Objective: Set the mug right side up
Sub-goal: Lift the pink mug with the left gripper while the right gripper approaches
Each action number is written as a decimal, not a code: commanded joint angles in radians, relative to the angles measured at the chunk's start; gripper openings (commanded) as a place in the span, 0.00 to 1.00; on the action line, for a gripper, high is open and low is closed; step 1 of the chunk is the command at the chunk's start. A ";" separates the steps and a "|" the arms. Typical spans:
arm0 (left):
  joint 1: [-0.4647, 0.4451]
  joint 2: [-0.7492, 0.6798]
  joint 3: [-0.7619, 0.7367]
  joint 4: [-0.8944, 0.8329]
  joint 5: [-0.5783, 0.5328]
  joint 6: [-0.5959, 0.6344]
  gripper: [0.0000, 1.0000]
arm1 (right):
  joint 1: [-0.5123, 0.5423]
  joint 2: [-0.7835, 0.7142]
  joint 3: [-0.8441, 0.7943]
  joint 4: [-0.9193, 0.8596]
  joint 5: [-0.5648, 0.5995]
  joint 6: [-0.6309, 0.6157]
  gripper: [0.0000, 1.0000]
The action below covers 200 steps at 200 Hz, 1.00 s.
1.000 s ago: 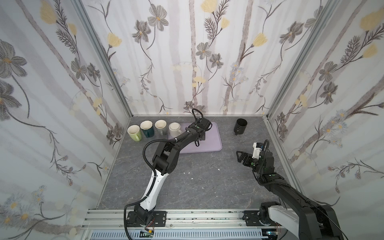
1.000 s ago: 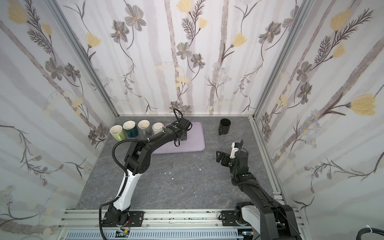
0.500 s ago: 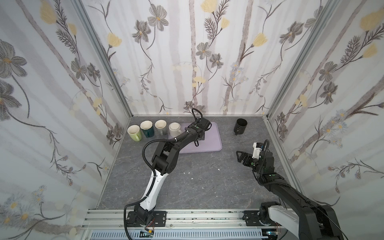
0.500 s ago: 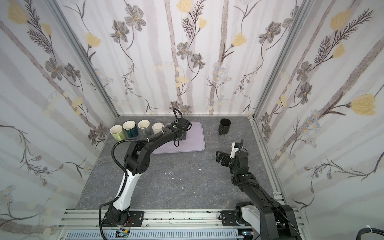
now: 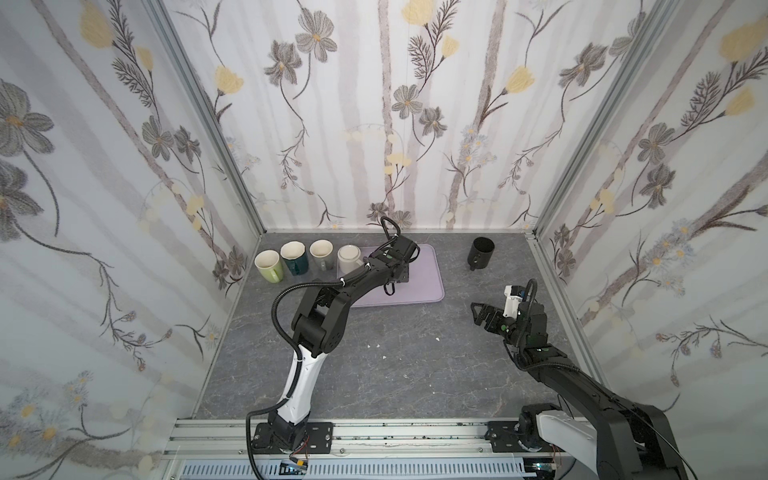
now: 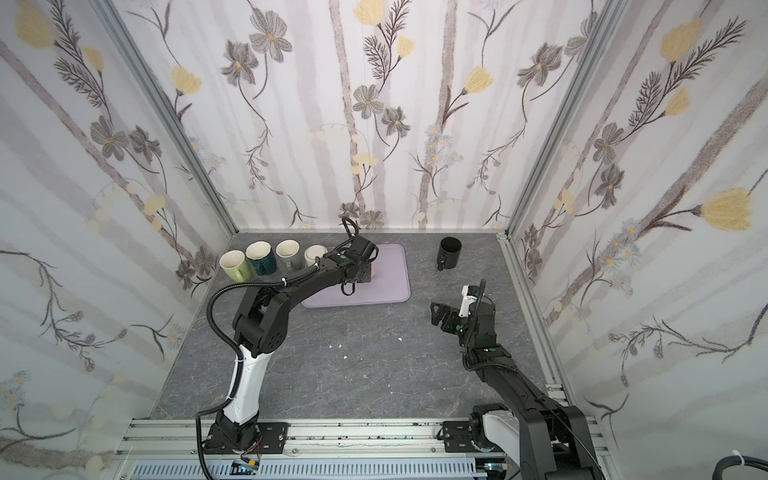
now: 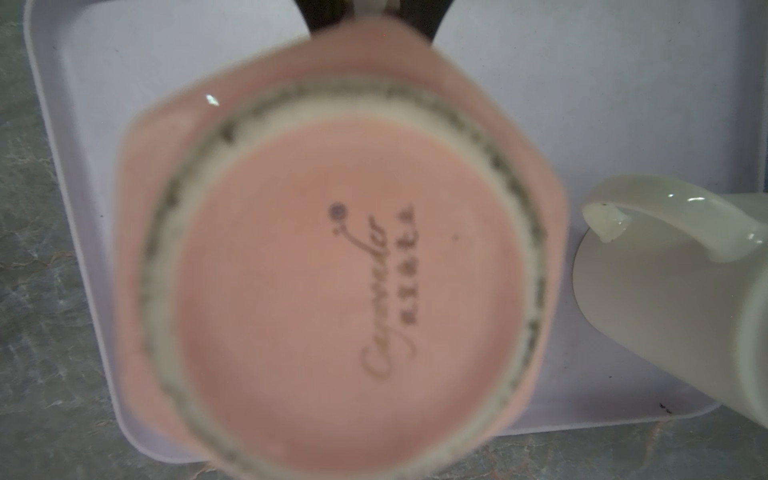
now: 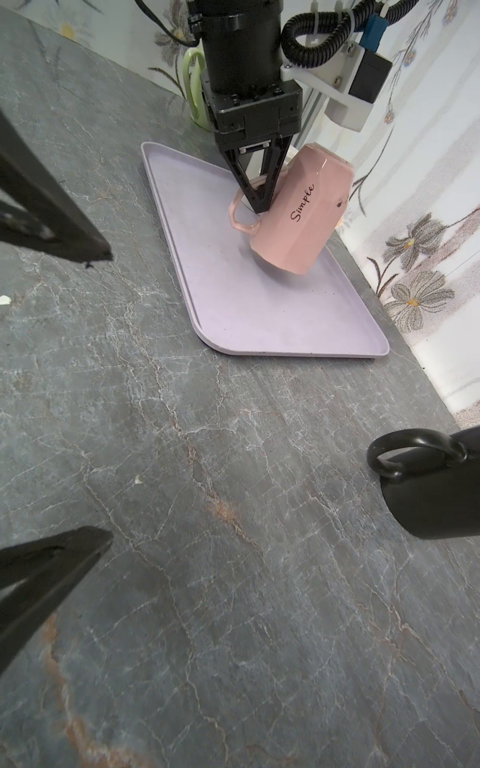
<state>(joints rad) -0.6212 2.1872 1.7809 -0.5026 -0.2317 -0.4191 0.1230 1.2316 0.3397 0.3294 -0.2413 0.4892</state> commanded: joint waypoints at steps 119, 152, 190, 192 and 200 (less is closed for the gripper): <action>0.011 -0.282 -0.277 0.361 0.240 -0.045 0.00 | 0.001 0.054 -0.041 0.367 -0.303 0.143 1.00; 0.023 -0.354 -0.376 0.466 0.325 -0.081 0.00 | 0.017 0.030 -0.029 0.396 -0.350 0.164 1.00; 0.028 -0.413 -0.433 0.512 0.376 -0.074 0.00 | 0.075 0.002 0.013 0.369 -0.342 0.151 1.00; 0.029 -0.416 -0.437 0.514 0.378 -0.073 0.00 | 0.080 0.002 0.015 0.369 -0.340 0.149 1.00; 0.030 -0.431 -0.451 0.524 0.387 -0.072 0.00 | 0.104 -0.004 0.027 0.359 -0.330 0.138 1.00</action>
<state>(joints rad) -0.5949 1.7992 1.3563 -0.1421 0.0978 -0.4828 0.1867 1.2388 0.3393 0.6537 -0.5697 0.6376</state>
